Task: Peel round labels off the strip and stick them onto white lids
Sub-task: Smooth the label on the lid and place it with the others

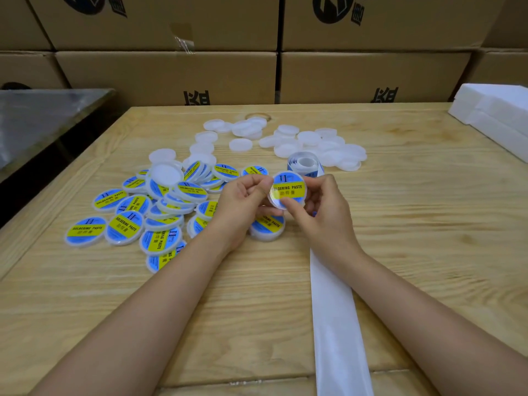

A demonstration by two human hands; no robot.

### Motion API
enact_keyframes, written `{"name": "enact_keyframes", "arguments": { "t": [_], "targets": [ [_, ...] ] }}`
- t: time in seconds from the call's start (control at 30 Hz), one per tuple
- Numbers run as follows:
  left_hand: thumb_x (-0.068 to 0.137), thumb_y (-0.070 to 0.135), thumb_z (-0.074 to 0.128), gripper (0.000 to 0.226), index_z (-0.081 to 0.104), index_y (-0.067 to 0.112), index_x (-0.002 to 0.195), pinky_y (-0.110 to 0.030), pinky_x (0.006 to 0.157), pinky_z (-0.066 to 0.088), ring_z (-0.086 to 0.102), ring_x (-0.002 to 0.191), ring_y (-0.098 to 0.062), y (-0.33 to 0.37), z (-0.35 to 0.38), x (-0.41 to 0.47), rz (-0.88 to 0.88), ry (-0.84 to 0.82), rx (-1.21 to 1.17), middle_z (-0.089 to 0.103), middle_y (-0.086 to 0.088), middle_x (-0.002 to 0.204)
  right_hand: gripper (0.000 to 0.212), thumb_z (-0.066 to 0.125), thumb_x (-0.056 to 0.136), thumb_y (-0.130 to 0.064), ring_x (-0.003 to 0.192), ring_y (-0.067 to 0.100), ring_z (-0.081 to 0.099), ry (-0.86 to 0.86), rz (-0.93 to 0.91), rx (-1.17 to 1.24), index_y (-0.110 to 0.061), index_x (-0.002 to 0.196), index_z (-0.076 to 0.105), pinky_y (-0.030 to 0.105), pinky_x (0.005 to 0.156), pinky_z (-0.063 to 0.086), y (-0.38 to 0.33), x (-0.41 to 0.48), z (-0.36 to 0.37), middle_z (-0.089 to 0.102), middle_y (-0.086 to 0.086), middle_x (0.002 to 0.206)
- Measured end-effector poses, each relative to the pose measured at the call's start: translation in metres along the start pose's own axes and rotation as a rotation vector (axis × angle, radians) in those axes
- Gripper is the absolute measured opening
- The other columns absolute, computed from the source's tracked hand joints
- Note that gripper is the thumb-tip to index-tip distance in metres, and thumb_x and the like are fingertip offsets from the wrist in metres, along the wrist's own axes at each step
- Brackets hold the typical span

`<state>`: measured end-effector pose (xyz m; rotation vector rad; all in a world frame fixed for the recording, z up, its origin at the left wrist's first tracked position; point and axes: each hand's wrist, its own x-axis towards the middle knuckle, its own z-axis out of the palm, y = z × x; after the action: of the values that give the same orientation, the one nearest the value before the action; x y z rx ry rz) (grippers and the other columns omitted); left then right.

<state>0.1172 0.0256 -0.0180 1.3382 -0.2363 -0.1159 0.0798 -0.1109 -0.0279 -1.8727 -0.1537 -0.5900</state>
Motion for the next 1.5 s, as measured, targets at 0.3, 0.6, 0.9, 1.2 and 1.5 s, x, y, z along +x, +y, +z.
{"name": "enact_keyframes", "arguments": {
  "t": [0.3, 0.6, 0.9, 1.2, 1.5],
  "targets": [
    [0.093, 0.005, 0.053, 0.018, 0.066, 0.017, 0.096, -0.025, 0.052, 0.056, 0.067, 0.062, -0.017, 0.005, 0.002, -0.006, 0.062, -0.044, 0.084, 0.073, 0.004, 0.082, 0.027, 0.063, 0.089, -0.02, 0.047, 0.018, 0.05, 0.119, 0.06, 0.106, -0.026, 0.065, 0.053, 0.035, 0.054, 0.043, 0.006, 0.002, -0.008, 0.053, -0.011, 0.051],
    [0.086, -0.013, 0.051, 0.034, 0.064, 0.013, 0.104, -0.026, 0.051, 0.055, 0.064, 0.057, -0.011, 0.01, 0.002, -0.005, 0.107, 0.124, 0.11, 0.07, 0.005, 0.078, 0.031, 0.055, 0.092, -0.007, 0.041, 0.012, 0.046, 0.126, 0.259, 0.379, -0.026, 0.116, 0.047, 0.021, 0.045, 0.043, 0.009, 0.011, -0.015, 0.069, -0.005, 0.072],
    [0.084, 0.002, 0.05, 0.038, 0.067, 0.018, 0.114, -0.033, 0.087, 0.035, 0.053, 0.105, -0.029, 0.006, -0.033, 0.008, 0.381, 0.475, 1.26, 0.067, -0.007, 0.11, 0.016, 0.047, 0.094, -0.002, 0.039, 0.013, 0.041, 0.11, 0.332, 0.453, -0.007, 0.092, 0.062, 0.023, 0.043, 0.04, 0.01, 0.014, -0.02, 0.063, -0.002, 0.061],
    [0.078, 0.009, 0.049, 0.038, 0.067, 0.011, 0.11, -0.045, 0.108, 0.017, 0.054, 0.11, -0.029, 0.01, -0.019, 0.001, 0.407, 0.337, 1.618, 0.065, -0.008, 0.112, 0.019, 0.046, 0.094, 0.0, 0.04, 0.013, 0.04, 0.117, 0.329, 0.455, -0.006, 0.087, 0.062, 0.023, 0.043, 0.04, 0.009, 0.014, -0.022, 0.061, 0.0, 0.06],
    [0.075, 0.012, 0.052, 0.023, 0.07, 0.005, 0.087, -0.037, 0.086, 0.046, 0.063, 0.099, -0.029, -0.011, 0.044, -0.038, 0.883, -0.446, 1.36, 0.07, -0.008, 0.099, 0.025, 0.051, 0.09, -0.007, 0.071, 0.008, 0.053, 0.219, 0.079, 0.117, -0.029, 0.086, 0.062, 0.019, 0.067, 0.042, 0.003, 0.019, -0.029, 0.06, -0.013, 0.086]
  ]
}}
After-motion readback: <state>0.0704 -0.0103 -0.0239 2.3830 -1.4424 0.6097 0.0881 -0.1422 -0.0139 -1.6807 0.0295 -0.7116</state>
